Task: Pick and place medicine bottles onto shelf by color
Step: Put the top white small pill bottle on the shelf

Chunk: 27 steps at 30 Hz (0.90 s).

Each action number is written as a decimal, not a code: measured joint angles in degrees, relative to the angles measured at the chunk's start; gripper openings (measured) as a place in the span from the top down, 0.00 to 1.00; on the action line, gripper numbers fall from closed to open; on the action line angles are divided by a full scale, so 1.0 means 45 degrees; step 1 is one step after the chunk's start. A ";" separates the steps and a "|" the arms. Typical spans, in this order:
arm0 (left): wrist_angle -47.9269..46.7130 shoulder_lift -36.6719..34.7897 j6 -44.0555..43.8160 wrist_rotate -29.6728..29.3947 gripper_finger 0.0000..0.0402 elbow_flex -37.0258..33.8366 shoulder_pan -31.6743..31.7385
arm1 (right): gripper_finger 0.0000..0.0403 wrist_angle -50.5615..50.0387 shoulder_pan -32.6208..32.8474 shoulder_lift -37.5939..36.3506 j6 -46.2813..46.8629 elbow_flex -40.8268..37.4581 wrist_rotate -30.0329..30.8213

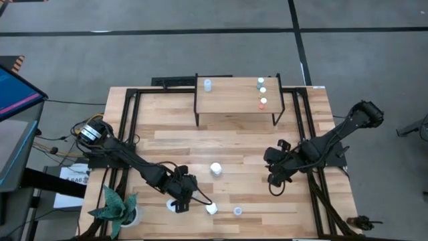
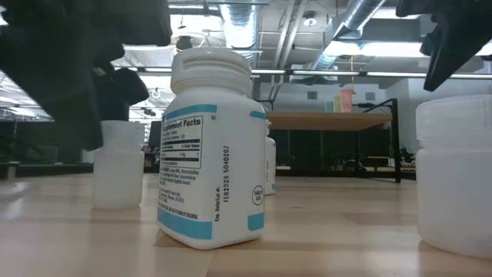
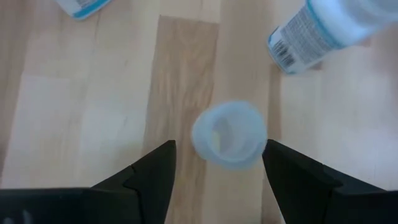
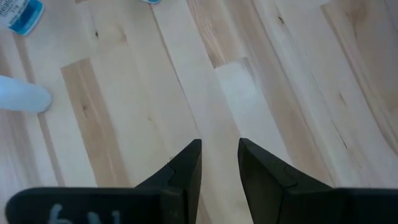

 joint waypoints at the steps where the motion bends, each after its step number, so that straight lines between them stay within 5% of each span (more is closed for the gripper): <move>1: 0.0132 0.0081 0.0053 -0.0009 0.44 0.0005 0.0000 | 0.69 0.0032 0.0000 0.0049 0.0004 0.0000 0.0000; 19: 0.0813 0.0174 0.0458 -0.0150 0.44 0.0009 0.0155 | 0.69 0.0127 0.0005 0.0211 -0.0008 -0.0005 -0.0015; 27: 0.0778 0.0168 0.0546 0.0014 0.62 0.0006 0.0155 | 0.69 0.0098 0.0005 0.0211 -0.0002 -0.0005 -0.0024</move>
